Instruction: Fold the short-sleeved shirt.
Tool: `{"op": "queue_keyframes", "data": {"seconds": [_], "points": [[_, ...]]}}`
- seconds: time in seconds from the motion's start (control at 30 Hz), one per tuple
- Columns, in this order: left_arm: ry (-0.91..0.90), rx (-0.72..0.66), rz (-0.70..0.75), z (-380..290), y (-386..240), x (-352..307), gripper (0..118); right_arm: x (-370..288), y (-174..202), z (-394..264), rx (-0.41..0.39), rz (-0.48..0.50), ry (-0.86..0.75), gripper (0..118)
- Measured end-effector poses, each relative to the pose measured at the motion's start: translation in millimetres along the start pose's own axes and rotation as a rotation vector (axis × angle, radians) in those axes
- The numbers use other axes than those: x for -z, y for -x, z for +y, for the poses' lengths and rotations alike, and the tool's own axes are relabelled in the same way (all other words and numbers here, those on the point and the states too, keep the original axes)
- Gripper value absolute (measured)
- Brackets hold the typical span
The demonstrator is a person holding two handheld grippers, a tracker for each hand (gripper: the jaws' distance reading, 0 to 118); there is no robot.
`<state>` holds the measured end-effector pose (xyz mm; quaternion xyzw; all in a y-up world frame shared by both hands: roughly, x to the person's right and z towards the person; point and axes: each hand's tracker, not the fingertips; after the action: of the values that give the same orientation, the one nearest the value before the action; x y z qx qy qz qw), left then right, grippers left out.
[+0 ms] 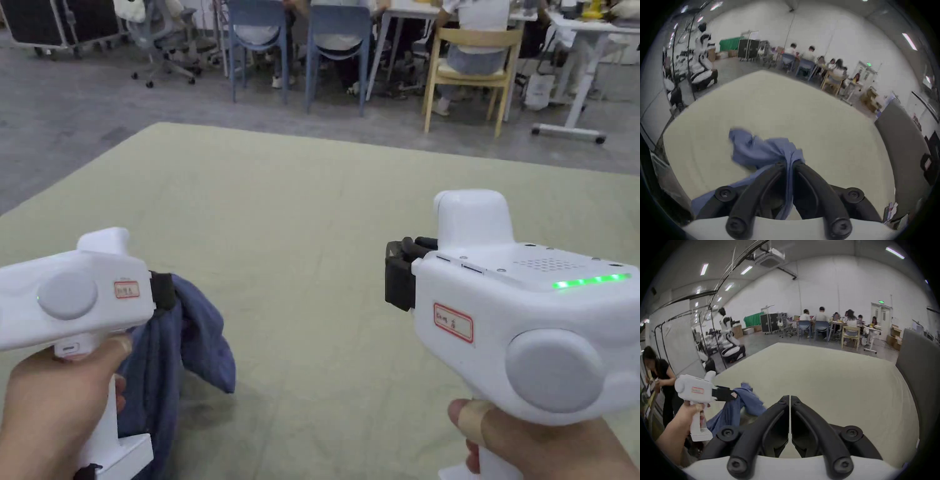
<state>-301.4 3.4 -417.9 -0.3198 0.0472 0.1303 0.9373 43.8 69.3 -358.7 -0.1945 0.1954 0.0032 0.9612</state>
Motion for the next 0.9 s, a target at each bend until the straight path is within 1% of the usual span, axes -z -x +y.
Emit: {"op": "queue_keyframes", "data": {"seconds": [0.13,0.2,0.3,0.4,0.47,0.5,0.53,0.57,0.63,0.67,0.8,0.87,0.9], "points": [[-0.098,0.069,-0.139,26,-92,-43,4,-62,-40,14,-0.003,-0.104,-0.061,4],[-0.098,0.136,-0.185,30,-137,-48,4,-94,-60,17,0.006,-0.125,-0.079,4],[-0.080,0.214,-0.288,19,-211,-48,4,-138,-86,17,0.001,-0.224,-0.096,4],[-0.019,0.282,-0.376,-10,-285,-38,4,-175,-115,12,0.014,-0.316,-0.097,4],[0.044,0.315,-0.424,-42,-330,-28,4,-193,-135,10,0.037,-0.312,-0.021,4],[0.089,0.341,-0.444,-62,-353,-18,4,-197,-147,4,0.068,-0.294,0.010,4],[0.131,0.363,-0.458,-82,-372,-11,4,-205,-153,-1,0.085,-0.316,0.014,4],[0.178,0.386,-0.475,-106,-389,-3,4,-212,-156,-8,0.076,-0.354,-0.007,4],[0.270,0.438,-0.503,-150,-416,13,4,-222,-158,-21,0.035,-0.452,0.000,4],[0.313,0.459,-0.504,-170,-426,19,4,-226,-160,-26,0.029,-0.470,0.001,4],[0.489,0.475,-0.509,-245,-442,52,4,-226,-168,-47,0.083,-0.481,0.011,4],[0.524,0.421,-0.517,-260,-435,63,5,-223,-171,-56,0.099,-0.483,0.018,4],[0.493,0.372,-0.530,-259,-429,62,19,-220,-172,-58,0.112,-0.479,0.017,4]]}}
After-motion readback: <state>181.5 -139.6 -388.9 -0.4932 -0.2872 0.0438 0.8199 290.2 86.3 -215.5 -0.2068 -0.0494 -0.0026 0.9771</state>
